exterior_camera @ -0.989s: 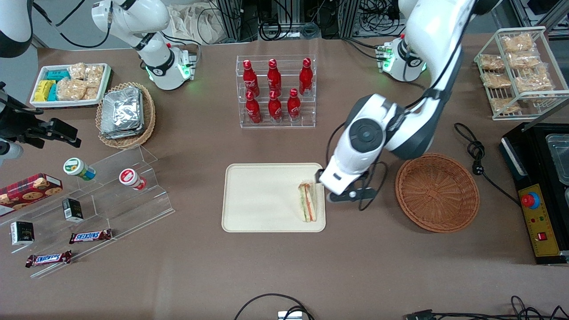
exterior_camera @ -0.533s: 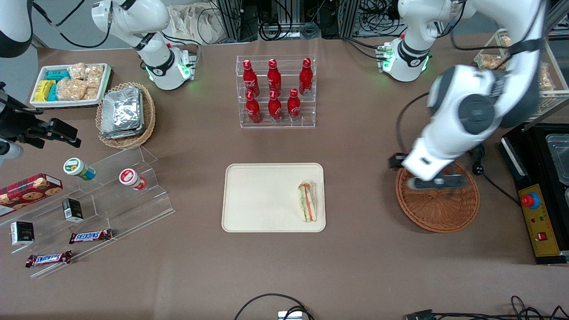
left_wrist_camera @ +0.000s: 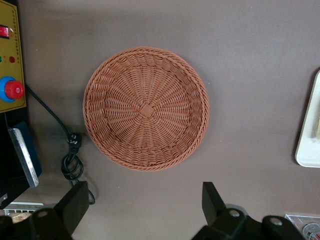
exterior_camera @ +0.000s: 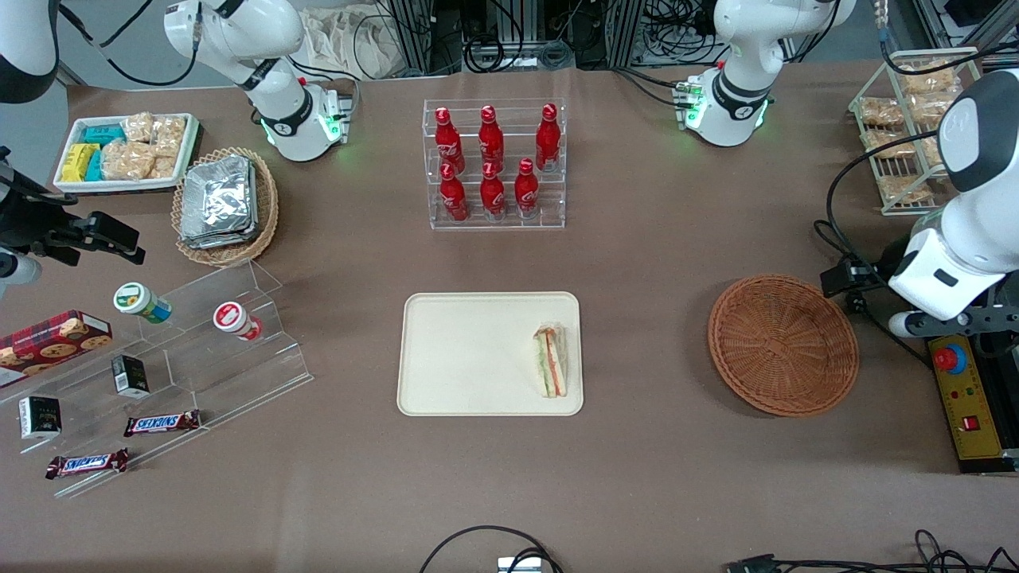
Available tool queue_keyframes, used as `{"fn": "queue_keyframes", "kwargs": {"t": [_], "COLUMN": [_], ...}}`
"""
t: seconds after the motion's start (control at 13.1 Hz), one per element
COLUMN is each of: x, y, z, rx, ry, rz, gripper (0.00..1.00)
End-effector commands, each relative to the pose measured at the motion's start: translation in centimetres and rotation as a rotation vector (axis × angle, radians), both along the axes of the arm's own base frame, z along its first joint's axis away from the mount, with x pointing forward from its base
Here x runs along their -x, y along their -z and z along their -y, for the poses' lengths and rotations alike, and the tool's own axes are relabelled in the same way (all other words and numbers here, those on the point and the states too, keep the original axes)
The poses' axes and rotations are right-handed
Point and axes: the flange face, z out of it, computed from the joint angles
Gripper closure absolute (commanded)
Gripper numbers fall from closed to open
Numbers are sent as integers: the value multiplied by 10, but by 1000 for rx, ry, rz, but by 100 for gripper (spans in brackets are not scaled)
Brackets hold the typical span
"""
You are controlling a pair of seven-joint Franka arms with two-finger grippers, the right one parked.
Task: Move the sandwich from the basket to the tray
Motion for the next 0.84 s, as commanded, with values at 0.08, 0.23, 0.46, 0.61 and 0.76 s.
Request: {"fn": "queue_keyframes", "kwargs": {"t": [0.08, 0.23, 0.46, 0.61, 0.76], "x": [-7, -11, -15, -15, -15], "y": [-15, -40, -30, -29, -15], "z": [-3, -2, 9, 17, 37], "rx": [-19, -14, -12, -1, -14], "ry": [-41, -35, -21, -42, -2], "rz": [-19, 33, 17, 18, -9], "gripper": [0, 0, 0, 0, 0]}}
